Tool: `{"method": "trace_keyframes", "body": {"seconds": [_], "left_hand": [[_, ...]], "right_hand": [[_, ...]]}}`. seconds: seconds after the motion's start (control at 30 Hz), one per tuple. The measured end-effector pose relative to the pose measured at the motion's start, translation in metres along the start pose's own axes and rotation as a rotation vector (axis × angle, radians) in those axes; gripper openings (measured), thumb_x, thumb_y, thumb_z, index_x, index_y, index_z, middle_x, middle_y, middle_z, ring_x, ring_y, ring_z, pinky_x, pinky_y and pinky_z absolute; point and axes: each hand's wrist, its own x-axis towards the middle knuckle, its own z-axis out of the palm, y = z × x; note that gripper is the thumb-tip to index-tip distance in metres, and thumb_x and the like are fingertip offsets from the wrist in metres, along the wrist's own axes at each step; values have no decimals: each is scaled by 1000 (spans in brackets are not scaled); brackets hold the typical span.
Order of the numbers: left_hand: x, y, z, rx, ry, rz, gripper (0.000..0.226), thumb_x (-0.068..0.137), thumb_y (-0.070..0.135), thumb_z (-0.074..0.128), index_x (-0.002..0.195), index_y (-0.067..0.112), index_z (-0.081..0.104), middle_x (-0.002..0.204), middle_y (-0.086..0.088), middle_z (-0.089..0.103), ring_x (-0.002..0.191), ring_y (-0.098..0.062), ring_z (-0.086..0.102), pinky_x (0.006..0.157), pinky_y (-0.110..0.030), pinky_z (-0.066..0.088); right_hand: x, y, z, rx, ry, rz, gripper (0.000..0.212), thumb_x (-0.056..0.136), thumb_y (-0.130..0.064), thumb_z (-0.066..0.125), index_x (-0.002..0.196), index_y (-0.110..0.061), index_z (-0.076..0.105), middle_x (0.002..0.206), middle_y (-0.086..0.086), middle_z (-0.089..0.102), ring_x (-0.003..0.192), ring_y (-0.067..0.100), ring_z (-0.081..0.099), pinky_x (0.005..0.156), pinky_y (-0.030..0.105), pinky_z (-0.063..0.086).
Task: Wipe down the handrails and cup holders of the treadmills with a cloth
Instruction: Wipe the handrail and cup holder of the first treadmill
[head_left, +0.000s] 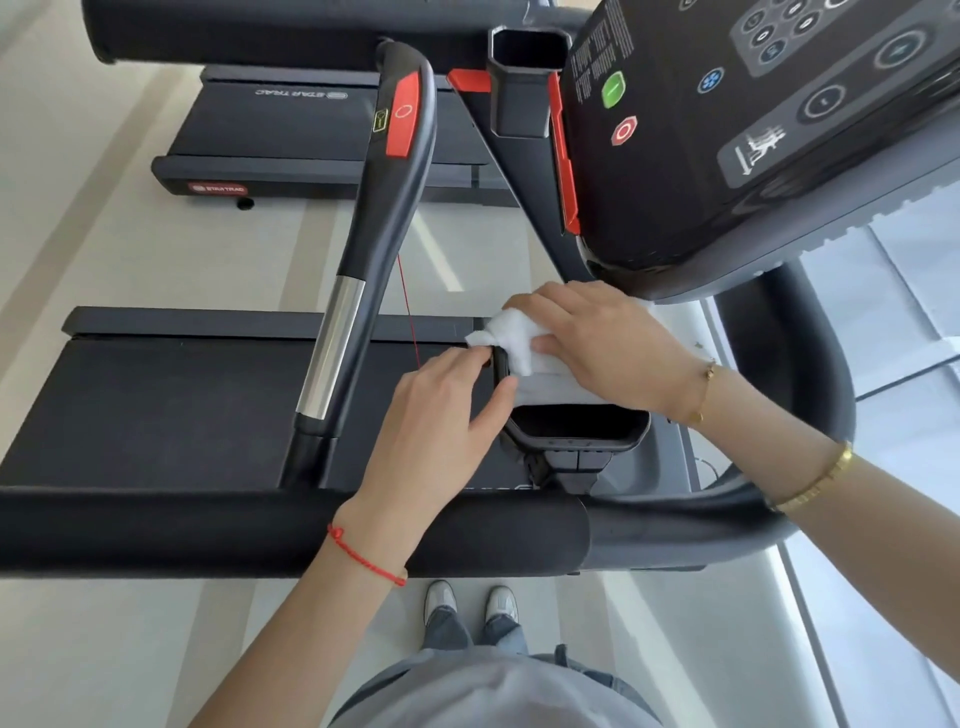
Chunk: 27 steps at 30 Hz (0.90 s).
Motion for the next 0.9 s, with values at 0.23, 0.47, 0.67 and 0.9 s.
{"method": "trace_keyframes", "body": {"seconds": [0.23,0.47,0.67,0.9], "left_hand": [[0,0,1,-38,3,14,42,99,37,51,132,13,59,110,2,64,103,-16,59,96,-41,47],[0,-2,1,-31,-10,29,42,100,38,47,133,15,57,113,2,65,104,-18,60,96,-36,48],[2,-3,2,-44,-6,26,41,99,39,48,132,17,59,112,3,64,104,-17,60,94,-34,48],[4,-5,4,-57,8,17,40,98,39,49,130,17,59,113,4,64,104,-15,60,92,-29,47]], "right_hand": [[-56,-20,5,303,156,253,57,98,-11,48,151,-9,27,148,14,35,133,32,36,113,39,29],[-70,-29,12,703,100,704,48,99,-28,48,137,-4,29,130,16,49,104,22,48,80,26,30],[-48,-17,2,719,23,740,44,99,-24,50,134,-4,33,120,15,54,104,29,54,75,27,35],[-49,-16,3,730,-19,738,24,99,-23,48,110,-7,34,98,2,48,83,18,49,64,23,34]]}}
